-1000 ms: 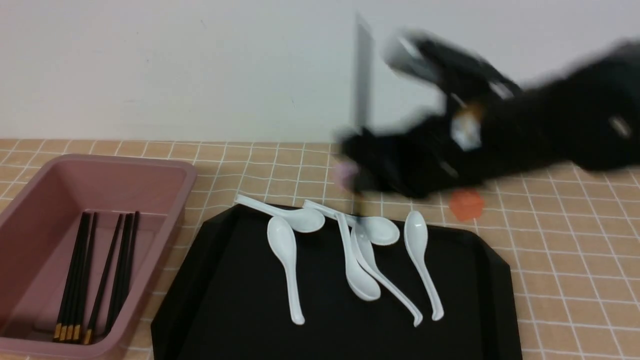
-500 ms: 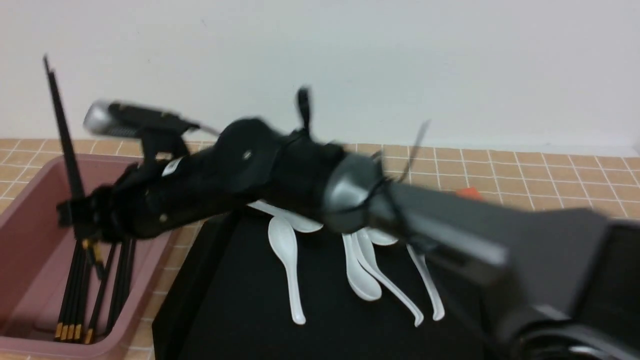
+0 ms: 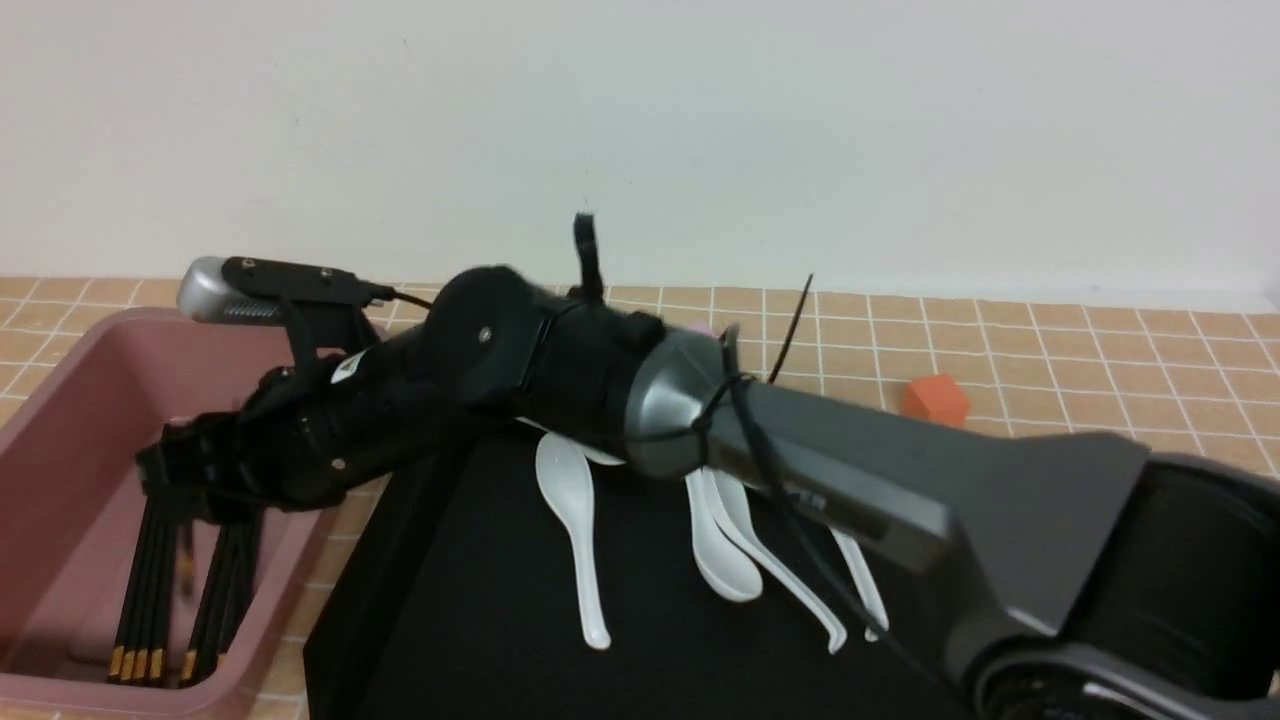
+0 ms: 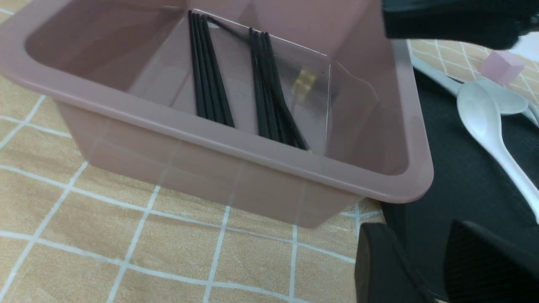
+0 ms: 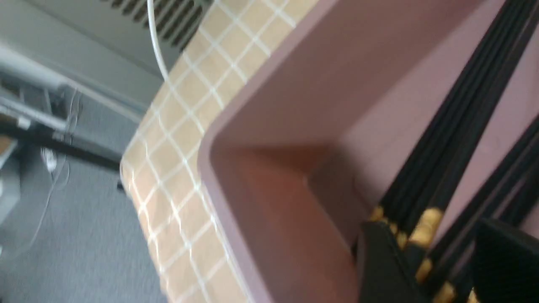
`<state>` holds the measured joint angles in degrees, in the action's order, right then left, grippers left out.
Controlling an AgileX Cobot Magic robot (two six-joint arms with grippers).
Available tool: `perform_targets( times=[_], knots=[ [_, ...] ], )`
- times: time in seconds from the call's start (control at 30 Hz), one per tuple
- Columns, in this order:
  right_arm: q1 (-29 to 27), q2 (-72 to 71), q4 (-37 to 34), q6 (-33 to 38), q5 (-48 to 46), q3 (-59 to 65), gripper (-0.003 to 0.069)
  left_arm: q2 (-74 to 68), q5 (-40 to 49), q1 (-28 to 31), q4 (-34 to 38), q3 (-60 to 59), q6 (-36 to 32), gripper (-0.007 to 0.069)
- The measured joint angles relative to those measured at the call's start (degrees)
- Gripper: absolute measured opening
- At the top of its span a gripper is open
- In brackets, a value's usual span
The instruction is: On brown tablecloth take chopsticks from black tray and put them in box.
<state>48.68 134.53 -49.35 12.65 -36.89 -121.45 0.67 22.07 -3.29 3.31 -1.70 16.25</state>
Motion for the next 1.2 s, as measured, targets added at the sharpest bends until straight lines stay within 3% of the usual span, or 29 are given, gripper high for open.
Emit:
perform_targets(
  times=[0.17, 0.23, 0.4, 0.57, 0.6, 0.73, 0.83, 1.07, 1.2],
  knots=[
    [-3.94, -6.01, 4.03, 0.0, -12.31, 0.0, 0.013, 0.0, 0.0, 0.0, 0.0, 0.0, 0.0, 0.0239],
    [-7.42, -12.34, 6.55, -0.12, -20.71, 0.0, 0.0015, 0.0, 0.0, 0.0, 0.0, 0.0, 0.0, 0.0239],
    [-12.11, -25.29, 13.9, -2.62, -32.72, -0.04, -0.0012, 0.0, 0.0, 0.0, 0.0, 0.0, 0.0, 0.0239],
    [-12.22, -38.57, 25.88, -7.76, -34.43, 4.42, -0.0009, 0.0, 0.0, 0.0, 0.0, 0.0, 0.0, 0.0239],
    [-11.68, -44.77, 30.58, -9.36, -34.82, 8.6, -0.0008, 0.0, 0.0, 0.0, 0.0, 0.0, 0.0, 0.0239],
    [-10.91, -59.1, 37.56, -10.34, -34.69, 21.93, -0.0006, 0.0, 0.0, 0.0, 0.0, 0.0, 0.0, 0.0239],
    [-10.8, -71.01, 40.7, -10.34, -28.22, 36.44, -0.0004, 0.0, 0.0, 0.0, 0.0, 0.0, 0.0, 0.0239],
    [-10.8, -98.73, 42.65, -10.34, 10.88, 80.72, 0.0, 0.0, 0.0, 0.0, 0.0, 0.0, 0.0, 0.0239],
    [-10.8, -104.79, 41.92, -10.34, 21.51, 94.65, 0.0, 0.0, 0.0, 0.0, 0.0, 0.0, 0.0, 0.0239]
  ],
)
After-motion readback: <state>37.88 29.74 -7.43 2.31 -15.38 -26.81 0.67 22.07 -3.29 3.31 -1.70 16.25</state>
